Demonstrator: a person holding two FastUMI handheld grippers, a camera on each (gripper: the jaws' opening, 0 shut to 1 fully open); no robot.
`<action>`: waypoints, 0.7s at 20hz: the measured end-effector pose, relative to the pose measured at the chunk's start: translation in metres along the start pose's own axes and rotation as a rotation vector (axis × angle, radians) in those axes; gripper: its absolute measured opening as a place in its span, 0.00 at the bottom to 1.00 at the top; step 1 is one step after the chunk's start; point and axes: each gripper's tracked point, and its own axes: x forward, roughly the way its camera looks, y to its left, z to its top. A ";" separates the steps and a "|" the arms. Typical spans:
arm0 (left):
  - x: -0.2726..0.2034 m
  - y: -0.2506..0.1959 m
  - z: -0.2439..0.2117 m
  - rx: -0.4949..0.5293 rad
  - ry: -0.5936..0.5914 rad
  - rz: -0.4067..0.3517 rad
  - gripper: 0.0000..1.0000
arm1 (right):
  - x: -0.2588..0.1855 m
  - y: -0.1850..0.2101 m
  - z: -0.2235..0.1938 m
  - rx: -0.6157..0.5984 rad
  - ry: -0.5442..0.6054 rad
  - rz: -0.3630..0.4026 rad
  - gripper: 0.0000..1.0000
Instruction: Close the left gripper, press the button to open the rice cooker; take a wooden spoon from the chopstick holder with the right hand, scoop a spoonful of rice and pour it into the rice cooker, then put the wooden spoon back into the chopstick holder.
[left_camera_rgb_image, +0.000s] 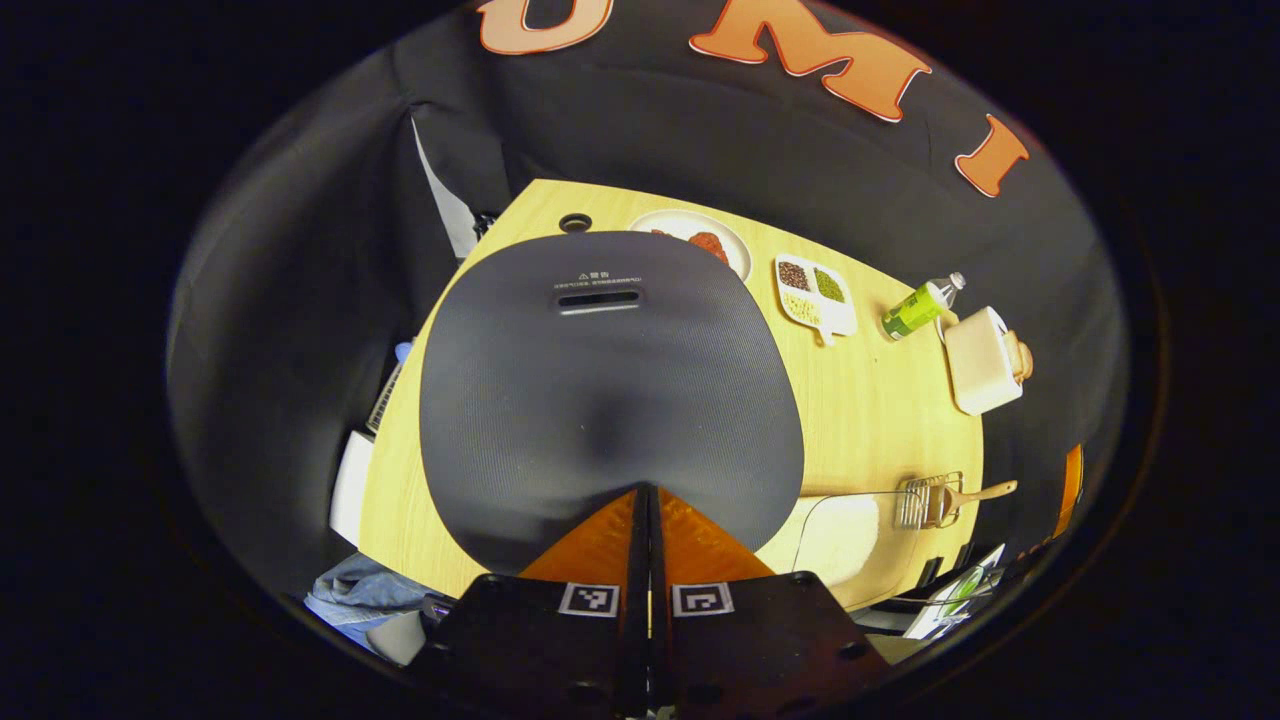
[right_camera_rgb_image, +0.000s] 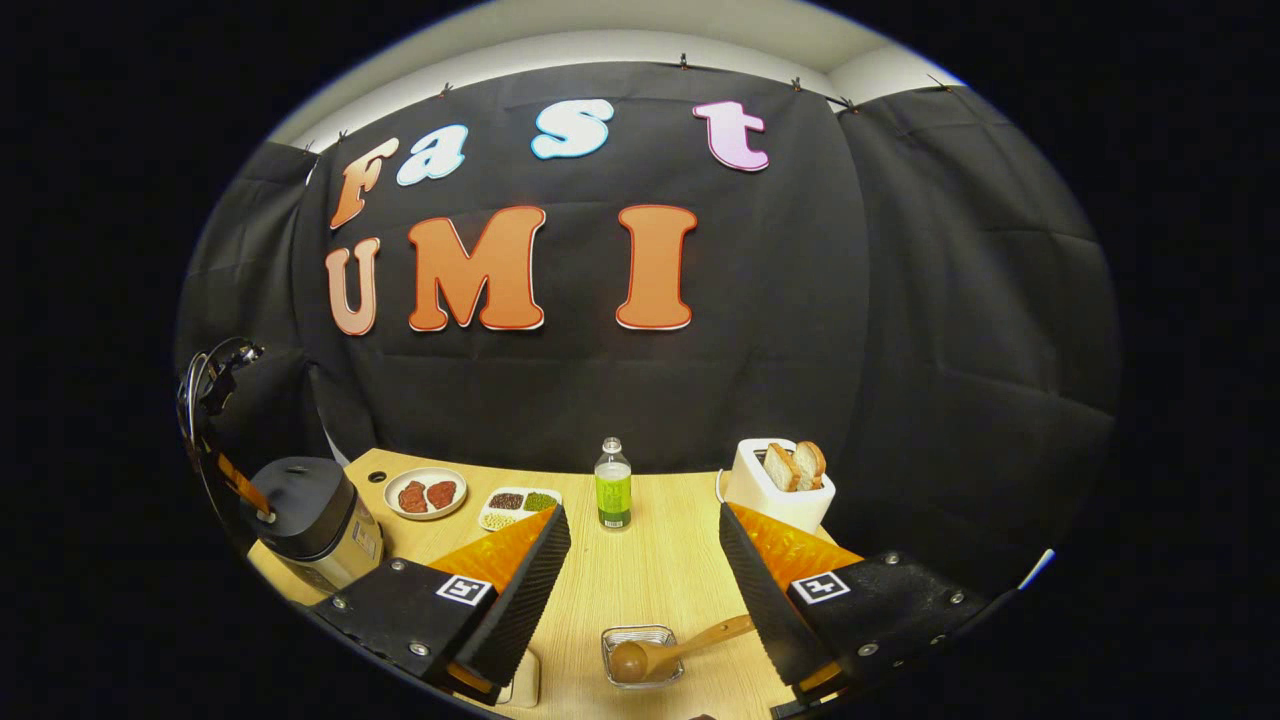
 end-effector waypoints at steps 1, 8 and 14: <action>-0.002 -0.001 0.007 0.028 -0.049 0.009 0.05 | 0.000 -0.005 -0.002 0.000 0.001 -0.007 0.93; -0.083 0.002 0.083 0.131 -0.534 0.152 0.02 | 0.004 -0.023 -0.022 0.014 0.041 -0.024 0.93; -0.180 -0.013 0.109 0.183 -0.902 0.289 0.05 | 0.012 -0.031 -0.043 0.029 0.099 -0.020 0.93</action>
